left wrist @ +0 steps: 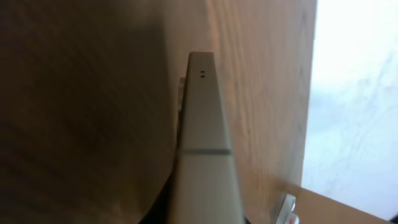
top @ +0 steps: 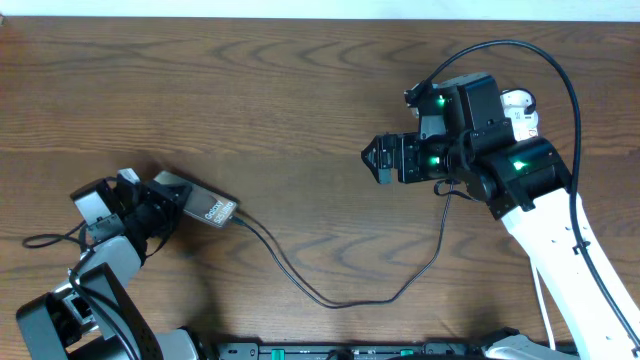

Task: Plug charger to phone and switch on socket
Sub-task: 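Lower the phone onto the table with the left gripper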

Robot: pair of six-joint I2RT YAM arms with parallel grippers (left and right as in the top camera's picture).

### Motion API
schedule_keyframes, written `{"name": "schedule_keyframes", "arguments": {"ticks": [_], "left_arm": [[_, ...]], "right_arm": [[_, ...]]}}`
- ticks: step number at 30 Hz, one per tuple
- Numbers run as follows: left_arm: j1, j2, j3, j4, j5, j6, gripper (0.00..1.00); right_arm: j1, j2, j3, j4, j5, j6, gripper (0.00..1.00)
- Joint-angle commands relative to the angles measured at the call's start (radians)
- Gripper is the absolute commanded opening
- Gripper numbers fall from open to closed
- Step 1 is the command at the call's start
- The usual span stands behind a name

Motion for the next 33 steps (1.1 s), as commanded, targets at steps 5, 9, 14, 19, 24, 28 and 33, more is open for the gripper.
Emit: {"name": "schedule_keyframes", "arguments": {"ticks": [5, 9, 14, 19, 24, 28, 33], "left_arm": [[0.003, -0.011, 0.013, -0.118, -0.072, 0.022, 0.08], [0.003, -0.011, 0.013, -0.158, -0.098, 0.022, 0.08], [0.003, -0.011, 0.013, -0.204, -0.098, 0.022, 0.08], [0.003, -0.011, 0.013, -0.234, -0.099, 0.022, 0.08], [0.003, -0.011, 0.013, -0.266, -0.138, 0.022, 0.08], [0.003, -0.011, 0.012, -0.298, -0.166, 0.022, 0.13], [0.003, -0.011, 0.011, -0.308, -0.169, 0.022, 0.23]], "right_arm": [[0.009, 0.003, 0.003, -0.004, 0.005, 0.003, 0.99], [0.009, 0.003, 0.003, -0.007, 0.005, 0.003, 0.99], [0.009, 0.003, 0.003, -0.007, 0.005, 0.003, 0.99], [0.009, 0.003, 0.003, -0.008, 0.005, 0.003, 0.99], [0.009, 0.003, 0.003, -0.015, 0.005, 0.003, 0.99], [0.009, 0.003, 0.003, -0.016, 0.005, 0.003, 0.99], [0.009, 0.003, 0.003, -0.018, 0.005, 0.003, 0.99]]}}
